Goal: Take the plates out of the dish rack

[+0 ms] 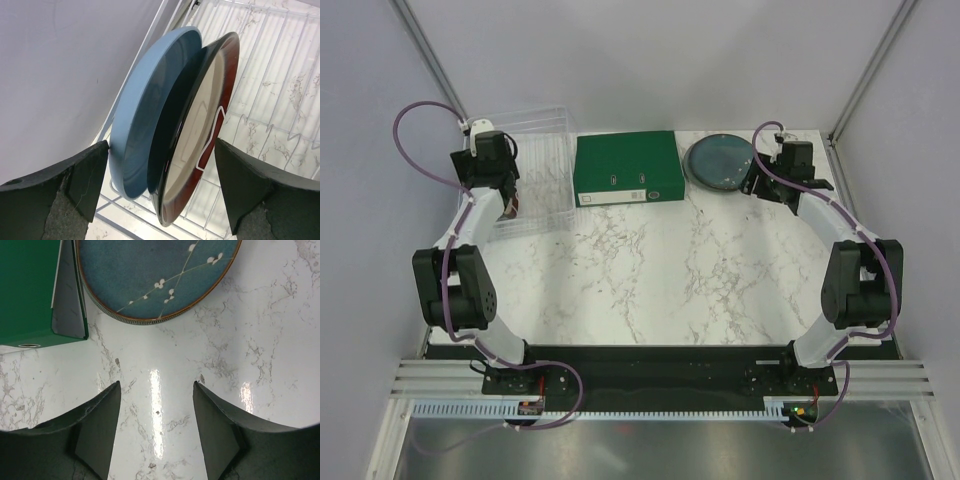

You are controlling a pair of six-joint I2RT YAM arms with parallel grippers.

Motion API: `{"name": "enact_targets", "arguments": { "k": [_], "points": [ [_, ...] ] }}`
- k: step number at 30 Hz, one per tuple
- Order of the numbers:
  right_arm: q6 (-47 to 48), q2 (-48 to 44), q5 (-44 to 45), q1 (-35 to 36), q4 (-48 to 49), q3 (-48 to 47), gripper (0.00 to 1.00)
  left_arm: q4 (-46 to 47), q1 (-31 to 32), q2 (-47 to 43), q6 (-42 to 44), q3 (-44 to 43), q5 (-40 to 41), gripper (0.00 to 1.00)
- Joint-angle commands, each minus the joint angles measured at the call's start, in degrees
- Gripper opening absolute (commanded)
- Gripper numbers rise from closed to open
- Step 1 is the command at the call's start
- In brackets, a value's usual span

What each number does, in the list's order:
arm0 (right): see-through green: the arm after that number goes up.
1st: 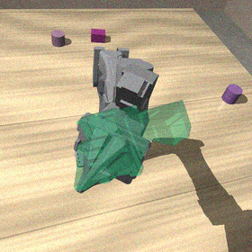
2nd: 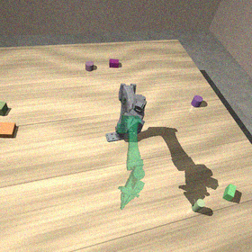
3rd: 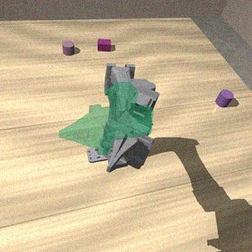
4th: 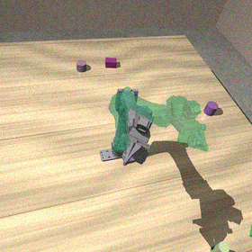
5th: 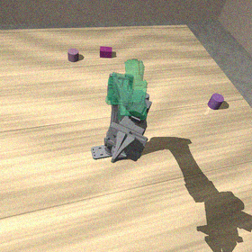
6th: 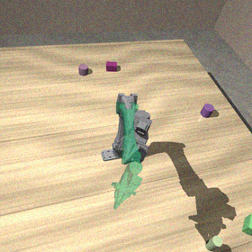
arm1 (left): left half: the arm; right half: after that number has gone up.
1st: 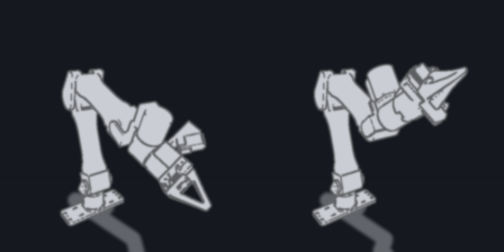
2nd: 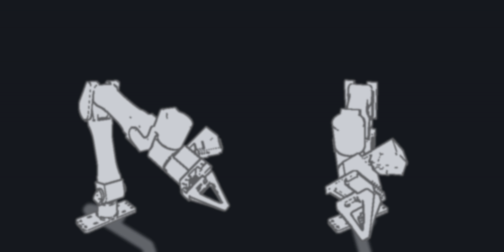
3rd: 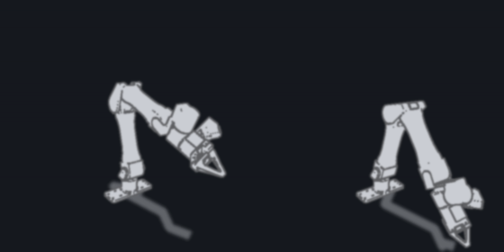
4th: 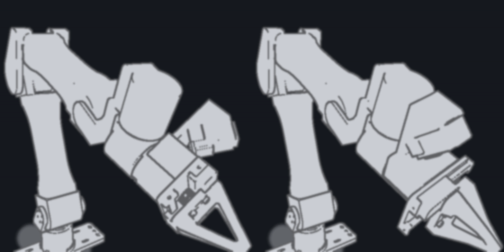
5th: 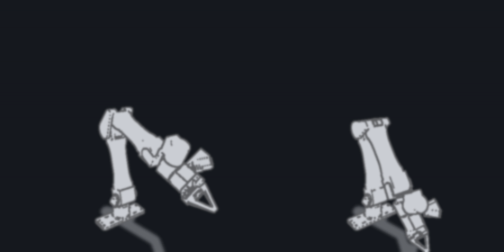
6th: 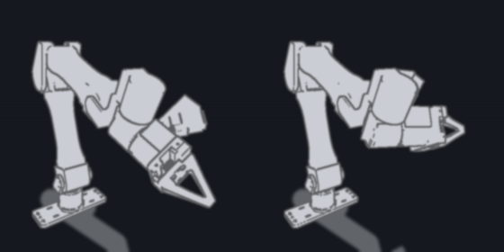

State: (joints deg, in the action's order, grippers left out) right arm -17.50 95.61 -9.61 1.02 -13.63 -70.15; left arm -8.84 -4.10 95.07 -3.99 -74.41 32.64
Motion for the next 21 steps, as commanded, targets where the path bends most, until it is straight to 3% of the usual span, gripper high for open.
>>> {"name": "enact_targets", "arguments": {
  "k": [1, 8, 21],
  "points": [
    [-1.22, -1.83, -1.03, 0.39, 3.43, 1.5, 0.67, 1.28, 0.23, -6.29, -0.32, -0.65, -1.79, 0.93],
    [-2.01, -1.13, -2.08, 1.01, 4.75, 2.83, 0.67, 1.54, 0.23, -9.02, 0.82, -0.03, -1.26, 0.94],
    [-2.01, -0.43, -2.17, 1.01, 5.63, 3.26, 0.67, 1.37, 0.23, -3.22, -0.67, -1.26, -3.37, 0.93]
  ]
}}
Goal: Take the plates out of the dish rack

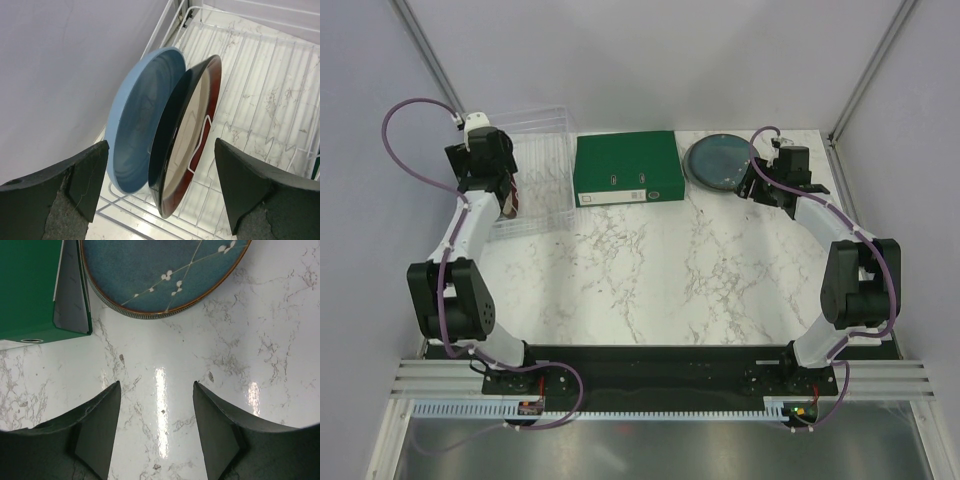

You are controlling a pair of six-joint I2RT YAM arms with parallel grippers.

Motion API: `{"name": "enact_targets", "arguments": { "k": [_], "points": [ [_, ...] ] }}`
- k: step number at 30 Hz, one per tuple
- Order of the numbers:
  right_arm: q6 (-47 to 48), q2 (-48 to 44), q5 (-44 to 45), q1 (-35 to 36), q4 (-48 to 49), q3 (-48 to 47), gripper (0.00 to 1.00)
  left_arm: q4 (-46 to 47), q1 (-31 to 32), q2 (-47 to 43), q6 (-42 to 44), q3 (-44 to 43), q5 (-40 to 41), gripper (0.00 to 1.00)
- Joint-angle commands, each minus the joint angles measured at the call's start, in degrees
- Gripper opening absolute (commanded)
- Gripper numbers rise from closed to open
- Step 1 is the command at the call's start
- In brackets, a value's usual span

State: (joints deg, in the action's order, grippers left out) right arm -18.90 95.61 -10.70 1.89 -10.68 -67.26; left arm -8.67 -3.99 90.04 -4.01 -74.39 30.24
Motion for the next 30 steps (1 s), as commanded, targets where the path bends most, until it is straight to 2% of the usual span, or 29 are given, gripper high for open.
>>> {"name": "enact_targets", "arguments": {
  "k": [1, 8, 13, 14, 15, 18, 20, 21, 23, 26, 28, 30],
  "points": [
    [-0.62, -0.25, -1.08, 0.22, 2.68, 0.47, 0.67, 0.93, 0.03, 2.85, -0.73, -1.37, -0.97, 0.92],
    [-0.44, 0.8, -1.25, 0.22, 3.21, 0.91, 0.66, 1.11, 0.12, 7.07, -0.38, -3.04, 0.16, 0.88],
    [-0.18, 0.98, -1.25, 0.22, 3.29, 1.35, 0.66, 1.81, 0.12, 10.59, 0.41, -5.24, 2.27, 0.77],
    [-0.18, 0.98, -1.25, 0.22, 3.21, 1.35, 0.66, 2.42, 0.21, 10.86, 0.32, -5.24, 2.98, 0.71],
    [-0.09, 0.98, -1.25, 0.22, 3.21, 1.52, 0.66, 3.04, 0.21, 11.21, 0.67, -5.15, 2.98, 0.6],
    [-0.09, 0.63, -1.25, 0.22, 3.21, 1.87, 0.66, 4.52, 0.21, 11.21, 1.37, -4.71, 3.86, 0.35],
    [0.0, 0.54, -1.26, 0.22, 3.29, 2.05, 0.66, 5.32, 0.21, 11.39, 2.25, -4.45, 4.91, 0.25],
    [-0.09, 0.45, -1.43, 0.22, 3.21, 2.14, 0.66, 5.67, 0.21, 11.82, 2.95, -4.45, 5.44, 0.15],
    [0.0, 0.28, -1.6, 0.22, 3.21, 2.31, 0.66, 5.94, 0.21, 12.26, 3.39, -4.19, 6.49, 0.02],
    [0.0, 0.19, -1.69, 0.22, 3.21, 2.49, 0.66, 6.73, 0.65, 12.53, 3.92, -3.22, 9.73, 0.02],
    [0.0, 0.1, -1.78, 0.22, 3.21, 2.58, 0.66, 12.32, 1.61, 11.57, 8.04, -1.38, 11.85, 0.02],
    [0.0, 0.1, -1.69, 0.22, 3.21, 2.75, 0.66, 14.11, 2.31, 11.39, 10.41, -0.67, 14.14, 0.02]
  ]
}}
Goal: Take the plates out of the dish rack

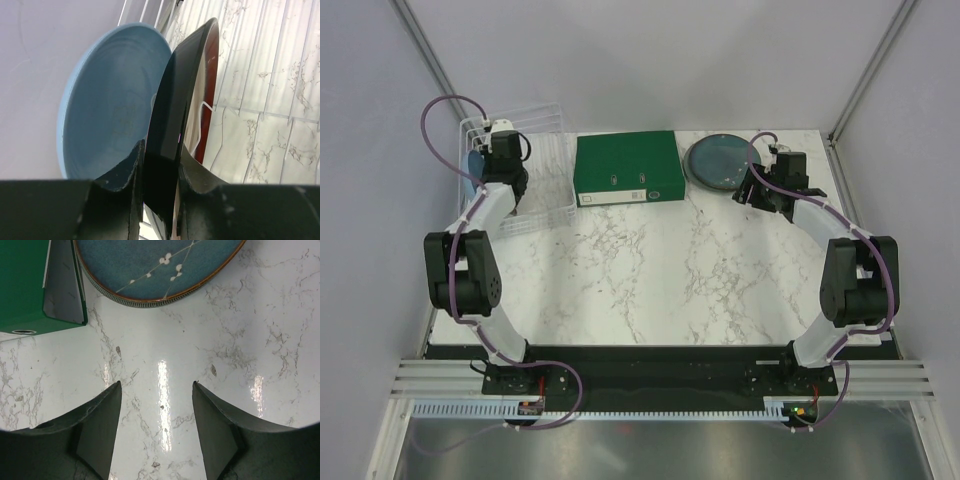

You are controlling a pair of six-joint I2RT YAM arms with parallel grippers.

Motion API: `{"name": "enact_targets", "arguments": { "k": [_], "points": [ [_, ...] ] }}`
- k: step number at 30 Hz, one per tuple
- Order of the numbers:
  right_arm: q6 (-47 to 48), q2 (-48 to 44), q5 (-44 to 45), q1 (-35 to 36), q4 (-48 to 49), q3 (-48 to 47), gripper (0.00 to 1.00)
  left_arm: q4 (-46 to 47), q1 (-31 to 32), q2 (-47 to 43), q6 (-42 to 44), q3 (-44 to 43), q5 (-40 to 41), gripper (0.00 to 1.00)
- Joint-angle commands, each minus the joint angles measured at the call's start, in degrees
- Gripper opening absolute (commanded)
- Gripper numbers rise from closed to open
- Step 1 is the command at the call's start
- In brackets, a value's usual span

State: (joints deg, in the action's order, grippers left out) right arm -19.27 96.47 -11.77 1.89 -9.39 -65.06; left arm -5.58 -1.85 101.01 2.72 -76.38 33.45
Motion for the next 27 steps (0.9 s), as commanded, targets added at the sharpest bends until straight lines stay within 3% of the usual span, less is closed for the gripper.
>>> {"name": "enact_targets", "arguments": {
  "k": [1, 7, 15, 27],
  "points": [
    [0.28, -0.75, -0.8, 0.13, 2.0, 0.55, 0.66, 11.56, 0.35, 0.41, 4.39, 1.06, 11.63, 0.02],
    [0.02, -1.45, -0.97, 0.22, 2.0, 1.07, 0.66, 16.39, 1.23, -0.38, 10.1, -0.52, 18.56, 0.02],
    [0.11, -2.51, -1.5, 0.22, 1.74, 1.07, 0.66, 20.87, 1.14, -3.71, 14.67, -0.7, 21.21, 0.02],
    [0.19, -4.36, -1.42, 0.22, 1.22, 1.51, 0.66, 17.01, 1.14, -1.52, 14.51, -3.69, 24.64, 0.02]
  ]
}}
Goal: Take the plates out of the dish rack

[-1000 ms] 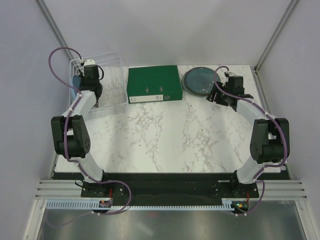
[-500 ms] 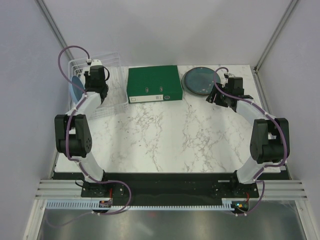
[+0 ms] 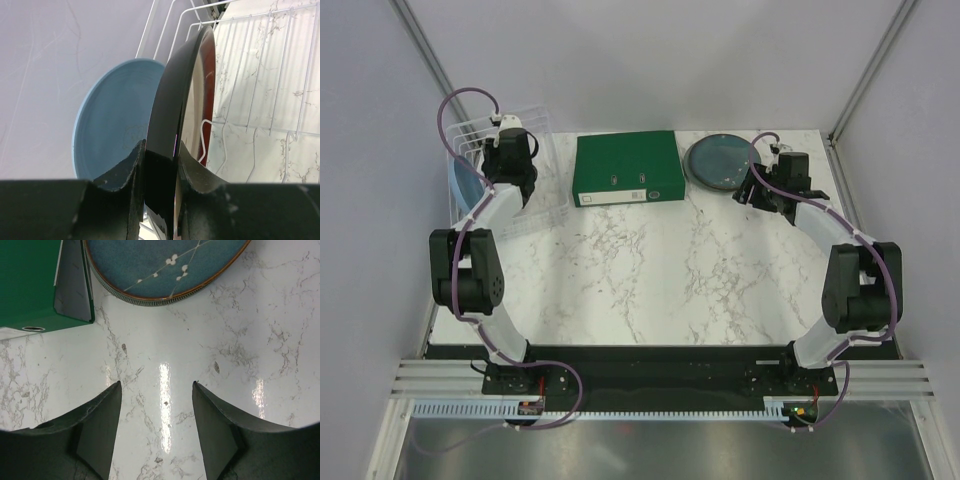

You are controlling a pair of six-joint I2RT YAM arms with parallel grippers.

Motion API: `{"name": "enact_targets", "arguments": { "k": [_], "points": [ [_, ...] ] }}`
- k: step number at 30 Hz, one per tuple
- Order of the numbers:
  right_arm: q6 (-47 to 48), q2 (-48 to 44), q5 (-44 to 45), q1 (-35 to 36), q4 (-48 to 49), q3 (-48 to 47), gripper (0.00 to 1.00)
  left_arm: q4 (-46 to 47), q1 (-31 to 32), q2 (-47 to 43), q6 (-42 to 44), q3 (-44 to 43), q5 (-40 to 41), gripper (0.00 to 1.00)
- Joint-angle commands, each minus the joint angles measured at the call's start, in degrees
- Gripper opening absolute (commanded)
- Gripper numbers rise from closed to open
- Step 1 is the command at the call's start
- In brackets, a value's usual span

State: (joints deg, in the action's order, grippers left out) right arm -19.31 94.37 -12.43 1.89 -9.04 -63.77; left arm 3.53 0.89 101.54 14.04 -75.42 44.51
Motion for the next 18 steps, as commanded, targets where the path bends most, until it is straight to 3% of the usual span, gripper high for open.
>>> {"name": "enact_targets", "arguments": {
  "k": [1, 18],
  "points": [
    [0.24, -2.17, -0.76, 0.13, 0.86, 0.14, 0.66, 7.63, -1.59, -2.04, 3.27, -5.17, 14.72, 0.02],
    [-0.11, -3.4, -2.34, 0.22, 0.78, 0.49, 0.66, 9.13, -2.38, -11.71, 9.42, -7.2, 14.99, 0.02]
  ]
}}
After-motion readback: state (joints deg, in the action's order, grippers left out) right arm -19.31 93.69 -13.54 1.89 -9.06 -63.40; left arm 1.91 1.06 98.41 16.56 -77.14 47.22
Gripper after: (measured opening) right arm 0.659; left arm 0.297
